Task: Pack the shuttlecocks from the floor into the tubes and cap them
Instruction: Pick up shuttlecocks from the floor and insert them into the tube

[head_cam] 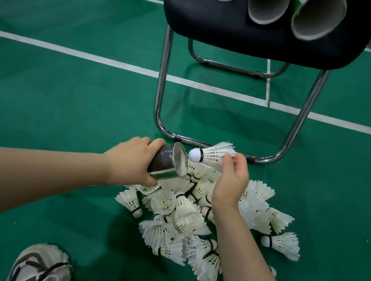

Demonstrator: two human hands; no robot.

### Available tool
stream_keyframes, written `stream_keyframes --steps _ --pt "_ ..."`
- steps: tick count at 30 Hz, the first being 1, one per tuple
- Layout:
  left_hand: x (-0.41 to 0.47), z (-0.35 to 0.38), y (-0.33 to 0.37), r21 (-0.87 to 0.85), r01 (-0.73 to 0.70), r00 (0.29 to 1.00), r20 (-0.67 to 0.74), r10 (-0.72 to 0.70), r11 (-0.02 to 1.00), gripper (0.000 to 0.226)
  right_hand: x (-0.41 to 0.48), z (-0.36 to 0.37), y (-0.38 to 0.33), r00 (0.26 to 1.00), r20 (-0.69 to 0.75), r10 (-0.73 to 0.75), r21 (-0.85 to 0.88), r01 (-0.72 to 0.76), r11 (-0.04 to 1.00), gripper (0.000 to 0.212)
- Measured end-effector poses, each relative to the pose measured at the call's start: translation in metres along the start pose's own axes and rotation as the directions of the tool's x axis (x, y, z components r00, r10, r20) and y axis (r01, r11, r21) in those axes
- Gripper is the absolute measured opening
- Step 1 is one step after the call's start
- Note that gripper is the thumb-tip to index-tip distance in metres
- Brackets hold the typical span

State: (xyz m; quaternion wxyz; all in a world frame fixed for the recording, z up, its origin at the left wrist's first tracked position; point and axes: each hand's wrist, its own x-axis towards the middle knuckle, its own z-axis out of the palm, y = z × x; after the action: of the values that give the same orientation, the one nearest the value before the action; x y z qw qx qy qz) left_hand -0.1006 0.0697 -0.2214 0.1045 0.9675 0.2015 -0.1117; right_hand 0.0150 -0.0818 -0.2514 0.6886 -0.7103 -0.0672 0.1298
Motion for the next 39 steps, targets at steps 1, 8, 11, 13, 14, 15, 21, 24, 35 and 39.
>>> stream_keyframes --steps 1,8,11,13,14,15,21,24,35,39 --pt "0.0 0.0 0.001 -0.006 -0.005 1.0 -0.005 0.005 1.0 0.075 -0.002 0.0 -0.004 0.999 0.05 -0.017 -0.007 0.018 1.0 0.025" --pt "0.001 0.0 0.011 -0.002 -0.029 0.999 -0.013 0.029 1.0 0.076 -0.004 -0.002 -0.021 0.899 0.419 0.125 -0.208 -0.039 0.977 0.022" --pt "0.0 0.001 0.012 -0.009 -0.028 1.0 -0.005 0.027 1.0 0.076 0.004 -0.007 -0.03 0.74 0.624 0.252 -0.334 -0.039 0.942 0.026" --pt "0.0 0.003 0.015 -0.011 -0.045 0.999 -0.002 0.044 0.999 0.078 0.004 -0.01 -0.034 0.587 0.748 0.311 -0.407 0.034 0.913 0.029" --pt "-0.001 0.004 0.017 -0.008 -0.058 0.998 0.001 0.058 0.998 0.078 0.003 -0.01 -0.037 0.516 0.782 0.349 -0.43 0.043 0.902 0.026" --pt "-0.001 0.005 0.019 -0.005 -0.074 0.997 0.007 0.074 0.997 0.078 0.0 -0.009 -0.041 0.442 0.812 0.381 -0.442 0.039 0.896 0.022" --pt "-0.008 0.019 0.024 0.137 -0.117 0.99 0.09 0.105 0.984 0.067 -0.013 0.006 -0.02 0.164 0.867 0.469 -0.491 0.131 0.861 0.032" --pt "-0.003 0.021 0.021 0.116 -0.073 0.993 0.098 0.062 0.991 0.071 -0.017 0.012 -0.007 0.447 0.803 0.393 -0.411 -0.06 0.91 0.021" --pt "0.007 0.021 0.009 -0.069 0.054 0.996 0.081 -0.048 0.996 0.076 0.043 -0.008 0.035 0.977 0.099 0.187 -0.562 -0.1 0.821 0.019" --pt "0.004 0.024 0.002 -0.067 0.072 0.993 0.097 -0.065 0.995 0.076 0.059 -0.002 0.059 0.929 0.36 0.083 -0.868 0.301 0.395 0.037"
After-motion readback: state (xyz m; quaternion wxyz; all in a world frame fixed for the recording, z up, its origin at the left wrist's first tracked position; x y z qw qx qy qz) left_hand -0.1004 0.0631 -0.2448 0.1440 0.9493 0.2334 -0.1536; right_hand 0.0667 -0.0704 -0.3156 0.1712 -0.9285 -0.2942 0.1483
